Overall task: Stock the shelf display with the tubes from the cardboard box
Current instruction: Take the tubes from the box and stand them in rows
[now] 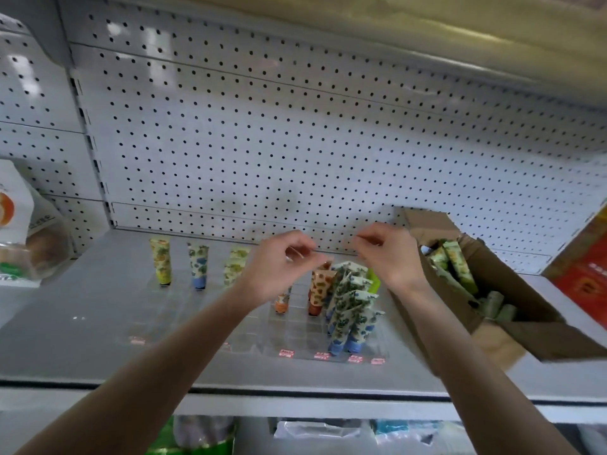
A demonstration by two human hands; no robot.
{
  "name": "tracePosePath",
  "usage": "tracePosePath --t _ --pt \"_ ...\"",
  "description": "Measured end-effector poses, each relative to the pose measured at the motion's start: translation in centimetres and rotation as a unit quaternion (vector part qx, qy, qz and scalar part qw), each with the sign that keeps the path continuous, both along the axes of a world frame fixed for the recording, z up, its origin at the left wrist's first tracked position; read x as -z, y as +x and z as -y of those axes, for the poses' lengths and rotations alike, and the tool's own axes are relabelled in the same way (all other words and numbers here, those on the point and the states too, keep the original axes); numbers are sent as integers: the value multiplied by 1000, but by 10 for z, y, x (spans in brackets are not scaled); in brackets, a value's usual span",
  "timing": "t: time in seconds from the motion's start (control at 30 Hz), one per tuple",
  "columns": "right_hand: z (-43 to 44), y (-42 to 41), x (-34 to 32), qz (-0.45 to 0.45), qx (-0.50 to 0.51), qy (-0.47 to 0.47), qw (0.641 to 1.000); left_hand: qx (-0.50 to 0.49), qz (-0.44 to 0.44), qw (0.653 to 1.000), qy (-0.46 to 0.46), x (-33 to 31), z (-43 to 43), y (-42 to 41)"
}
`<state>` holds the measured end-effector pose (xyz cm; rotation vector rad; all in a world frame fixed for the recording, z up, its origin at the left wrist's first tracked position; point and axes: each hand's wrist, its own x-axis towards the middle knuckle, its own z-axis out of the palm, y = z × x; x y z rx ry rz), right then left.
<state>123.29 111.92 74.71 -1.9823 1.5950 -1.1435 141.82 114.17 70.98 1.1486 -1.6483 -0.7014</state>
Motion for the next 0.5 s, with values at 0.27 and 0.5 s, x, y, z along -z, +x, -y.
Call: tracePosePath --t 0.27,0.5 --pt "-7 -86 -20 0 94 -19 995 73 -12 997 -5 -2 7 -72" --pt "16 -152 -24 -142 190 99 966 79 -6 997 -16 -4 13 -106"
